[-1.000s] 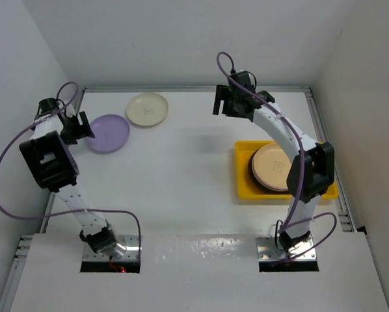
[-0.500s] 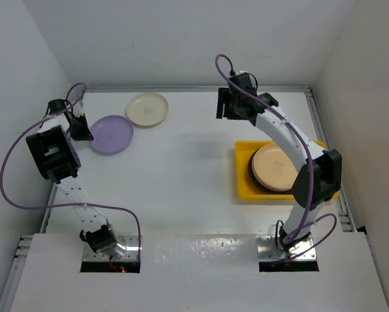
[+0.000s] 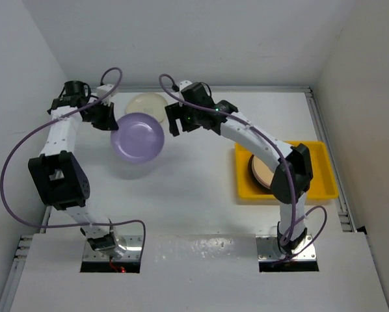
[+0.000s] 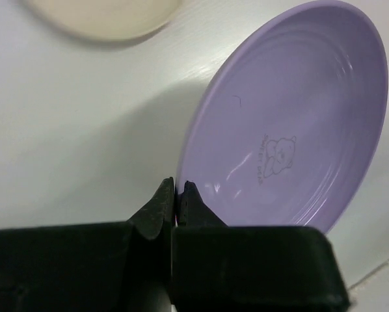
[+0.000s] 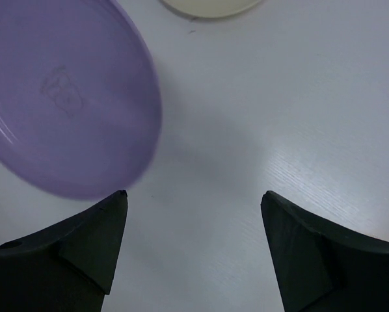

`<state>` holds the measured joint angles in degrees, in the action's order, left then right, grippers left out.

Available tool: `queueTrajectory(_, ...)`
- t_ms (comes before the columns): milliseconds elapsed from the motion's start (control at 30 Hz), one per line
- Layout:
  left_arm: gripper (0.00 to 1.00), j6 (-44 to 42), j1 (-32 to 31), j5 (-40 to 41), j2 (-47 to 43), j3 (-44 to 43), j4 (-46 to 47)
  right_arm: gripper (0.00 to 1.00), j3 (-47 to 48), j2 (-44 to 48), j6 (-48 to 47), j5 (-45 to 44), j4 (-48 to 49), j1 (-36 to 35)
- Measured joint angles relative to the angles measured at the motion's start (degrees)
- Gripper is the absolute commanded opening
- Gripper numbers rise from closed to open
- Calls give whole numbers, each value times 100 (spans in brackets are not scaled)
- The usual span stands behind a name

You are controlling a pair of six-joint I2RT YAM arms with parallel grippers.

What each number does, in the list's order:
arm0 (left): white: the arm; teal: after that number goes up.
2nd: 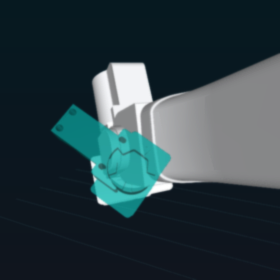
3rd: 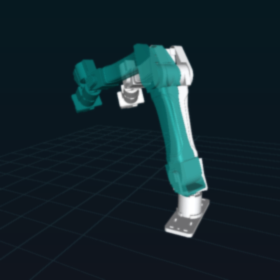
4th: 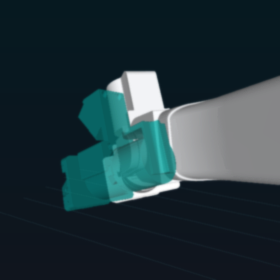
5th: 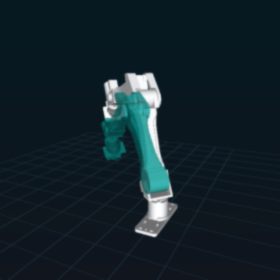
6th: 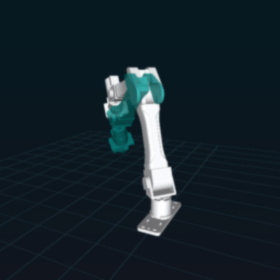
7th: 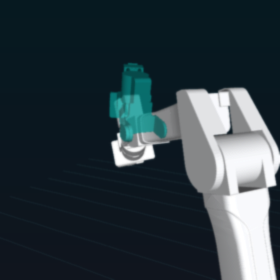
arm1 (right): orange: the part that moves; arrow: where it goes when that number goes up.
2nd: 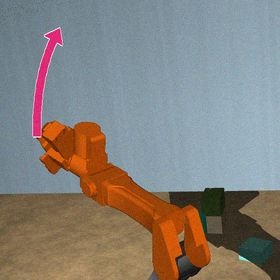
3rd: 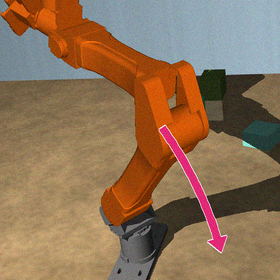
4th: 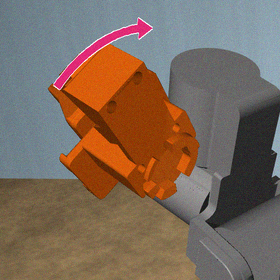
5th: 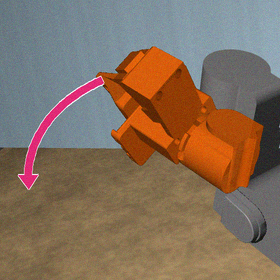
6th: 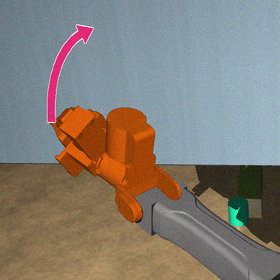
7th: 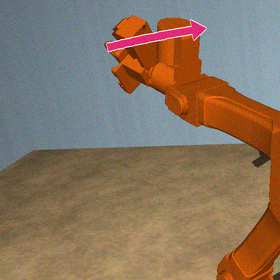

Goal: Place the plates into the plastic bin on the countertop

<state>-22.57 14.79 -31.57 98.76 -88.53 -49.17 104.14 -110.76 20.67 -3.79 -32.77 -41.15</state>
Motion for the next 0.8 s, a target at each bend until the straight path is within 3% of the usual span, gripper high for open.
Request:
queueTrajectory(133,0,15,-501,-437,-205,-4,-219,72,111,-472,144,205,149,-68)
queueTrajectory(200,0,52,-590,-516,-118,-4,-321,60,50,-603,229,249,157,-61)
queueTrajectory(300,0,81,-678,-656,-13,-4,-426,54,-254,-597,345,278,341,-55)
queueTrajectory(367,0,98,-688,-807,7,-11,-470,47,-439,-597,420,280,472,-42)
queueTrajectory(400,0,122,-688,-911,11,-33,-496,38,-533,-597,474,291,533,-24)
queueTrajectory(467,0,146,-704,-1051,15,-68,-505,37,-684,-599,588,319,684,-24)
queueTrajectory(567,0,173,-745,-1176,15,-87,-507,6,-741,-599,695,420,774,-20)
queueTrajectory(600,0,181,-763,-1178,15,-87,-494,0,-745,-597,758,431,817,-20)
queueTrajectory(633,10,173,-772,-1137,15,-90,-485,0,-750,-588,815,404,817,-11)
queueTrajectory(700,44,151,-772,-1110,20,-90,-492,0,-857,-522,984,404,933,59)
queueTrajectory(733,77,173,-776,-1104,22,-92,-492,0,-964,-446,1021,396,970,103)
queueTrajectory(767,100,173,-782,-1104,22,-98,-496,0,-1145,-315,1082,385,977,173)
queueTrajectory(800,100,205,-791,-1106,22,-103,-494,0,-1333,-175,1150,372,968,267)
